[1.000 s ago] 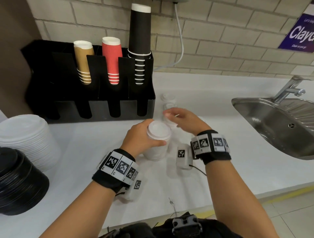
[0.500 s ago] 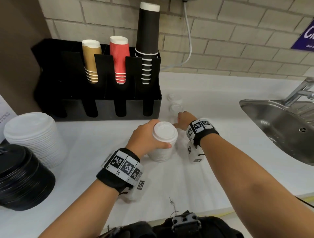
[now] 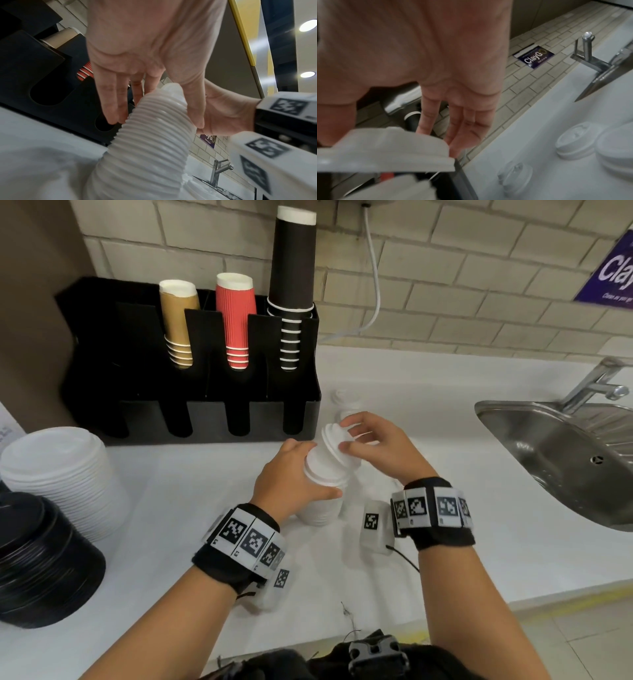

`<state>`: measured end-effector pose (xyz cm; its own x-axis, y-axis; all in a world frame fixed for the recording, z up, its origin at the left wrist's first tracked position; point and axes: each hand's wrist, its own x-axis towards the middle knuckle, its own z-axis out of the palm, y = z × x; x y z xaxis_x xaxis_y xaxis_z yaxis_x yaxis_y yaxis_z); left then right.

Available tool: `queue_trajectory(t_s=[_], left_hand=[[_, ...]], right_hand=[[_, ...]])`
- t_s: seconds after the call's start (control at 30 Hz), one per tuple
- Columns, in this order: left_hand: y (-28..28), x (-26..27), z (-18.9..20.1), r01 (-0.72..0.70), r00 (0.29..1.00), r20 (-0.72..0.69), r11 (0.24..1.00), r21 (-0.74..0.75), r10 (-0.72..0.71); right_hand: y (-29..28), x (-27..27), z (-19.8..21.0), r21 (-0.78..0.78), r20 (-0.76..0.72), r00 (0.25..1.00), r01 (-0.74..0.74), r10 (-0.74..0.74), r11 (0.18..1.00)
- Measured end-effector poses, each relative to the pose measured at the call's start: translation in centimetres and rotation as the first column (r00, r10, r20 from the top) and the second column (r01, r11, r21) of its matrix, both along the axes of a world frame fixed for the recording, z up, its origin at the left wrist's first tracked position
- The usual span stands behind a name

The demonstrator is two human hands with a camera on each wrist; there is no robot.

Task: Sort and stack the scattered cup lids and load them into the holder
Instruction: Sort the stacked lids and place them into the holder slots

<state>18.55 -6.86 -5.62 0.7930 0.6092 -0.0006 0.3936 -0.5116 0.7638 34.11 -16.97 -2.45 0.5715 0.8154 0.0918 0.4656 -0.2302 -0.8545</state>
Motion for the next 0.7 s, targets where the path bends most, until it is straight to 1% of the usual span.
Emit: queue_trajectory(t_s=[0.1,0.23,0.4,0.53,0.7], left_hand=[[-0.1,-0.1,-0.1,-0.019,1.000,0.013,1.000,-0.005,0.019],[-0.2,-0.2,-0.1,-0.025,0.998,0.052,0.998,-0.061,0.029],[-0.4,-0.3,-0.1,-0.032,0.996,0.084,0.997,-0.075,0.038],[-0.4,-0.2,-0.2,-0.030,0.996,0.084,0.996,-0.083,0.037],[-0.4,-0.2,-0.2,-0.029,0.998,0.055,0.997,-0.071,0.033]], right_hand=[[-0.7,-1.4,-0.8,-0.027,0.095,0.995,-0.022,0.025,0.999],[-0.7,-2.3,-1.1,-0.048,0.148,0.989,-0.005,0.012,0.999],[-0.1,-3.1,-0.7,-0.100,0.228,0.972,-0.029,0.051,0.995],[0.4,-3.4,-0.4,-0.155,0.288,0.954,-0.037,0.081,0.987],[0.7,-3.5,-0.5,-0.187,0.322,0.943,-0.027,0.087,0.982]])
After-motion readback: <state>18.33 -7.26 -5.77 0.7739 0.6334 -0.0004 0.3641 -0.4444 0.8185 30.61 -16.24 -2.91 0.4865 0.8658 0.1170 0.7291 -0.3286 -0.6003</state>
